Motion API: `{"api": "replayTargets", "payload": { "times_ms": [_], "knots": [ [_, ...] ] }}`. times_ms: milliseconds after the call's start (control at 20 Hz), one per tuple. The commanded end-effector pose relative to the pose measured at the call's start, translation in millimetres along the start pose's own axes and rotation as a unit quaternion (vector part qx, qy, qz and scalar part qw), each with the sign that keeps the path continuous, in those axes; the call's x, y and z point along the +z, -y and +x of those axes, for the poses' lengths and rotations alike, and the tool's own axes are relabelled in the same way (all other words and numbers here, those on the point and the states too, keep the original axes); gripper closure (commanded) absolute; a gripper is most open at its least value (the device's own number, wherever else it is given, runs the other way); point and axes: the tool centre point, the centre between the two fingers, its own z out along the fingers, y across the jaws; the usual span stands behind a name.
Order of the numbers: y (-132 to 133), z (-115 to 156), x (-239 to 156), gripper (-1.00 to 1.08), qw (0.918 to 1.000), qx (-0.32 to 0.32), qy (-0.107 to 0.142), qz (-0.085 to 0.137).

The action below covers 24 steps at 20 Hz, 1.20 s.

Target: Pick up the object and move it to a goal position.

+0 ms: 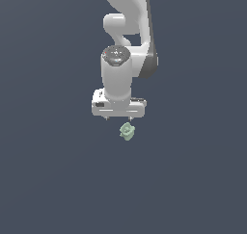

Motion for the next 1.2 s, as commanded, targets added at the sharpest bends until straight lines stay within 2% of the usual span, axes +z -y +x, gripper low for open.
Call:
{"api": "replayTargets", "payload": {
  "times_ms": [0,600,1150],
  "knots": [
    [0,0,0,-0.92,1.0,0.0,0.0,0.0],
    [-4,6,-8,-0.92,0.9995,-0.028,-0.003,-0.012],
    [3,4,3,-0.92,0.9998,0.019,-0.004,-0.008]
  ]
}}
